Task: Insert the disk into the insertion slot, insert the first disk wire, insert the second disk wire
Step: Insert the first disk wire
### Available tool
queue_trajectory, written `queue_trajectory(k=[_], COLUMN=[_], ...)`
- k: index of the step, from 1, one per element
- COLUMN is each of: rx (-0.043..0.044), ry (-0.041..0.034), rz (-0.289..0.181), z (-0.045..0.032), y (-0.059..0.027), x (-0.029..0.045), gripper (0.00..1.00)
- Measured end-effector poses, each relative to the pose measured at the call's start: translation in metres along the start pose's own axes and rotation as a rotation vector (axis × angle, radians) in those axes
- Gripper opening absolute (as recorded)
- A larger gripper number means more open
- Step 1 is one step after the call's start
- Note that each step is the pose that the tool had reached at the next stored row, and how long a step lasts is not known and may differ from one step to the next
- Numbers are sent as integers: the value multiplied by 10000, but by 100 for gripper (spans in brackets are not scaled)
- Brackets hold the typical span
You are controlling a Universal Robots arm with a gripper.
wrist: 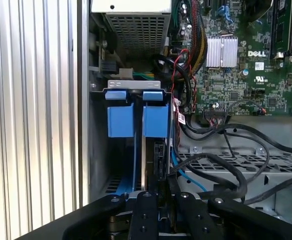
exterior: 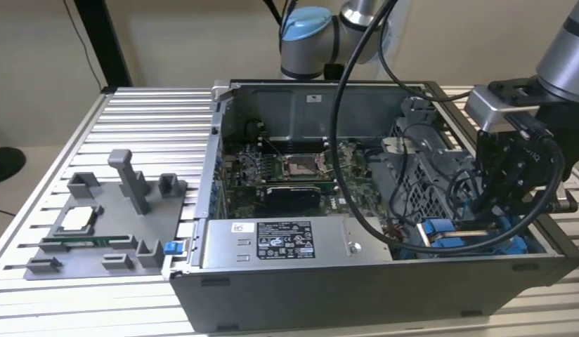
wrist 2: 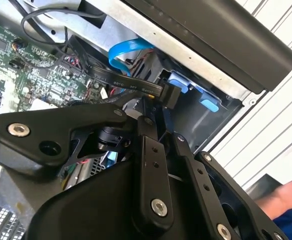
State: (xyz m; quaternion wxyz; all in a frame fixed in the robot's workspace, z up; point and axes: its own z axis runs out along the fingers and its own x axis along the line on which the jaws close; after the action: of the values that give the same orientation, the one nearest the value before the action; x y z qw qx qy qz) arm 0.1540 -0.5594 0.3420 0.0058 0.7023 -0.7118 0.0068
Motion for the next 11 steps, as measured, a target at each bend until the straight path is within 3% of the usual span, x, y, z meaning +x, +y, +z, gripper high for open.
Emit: queue_trajectory(k=[11], rx=[2], ry=[0], rz=[0], z=[13], y=[0], x=[-2], gripper=[0])
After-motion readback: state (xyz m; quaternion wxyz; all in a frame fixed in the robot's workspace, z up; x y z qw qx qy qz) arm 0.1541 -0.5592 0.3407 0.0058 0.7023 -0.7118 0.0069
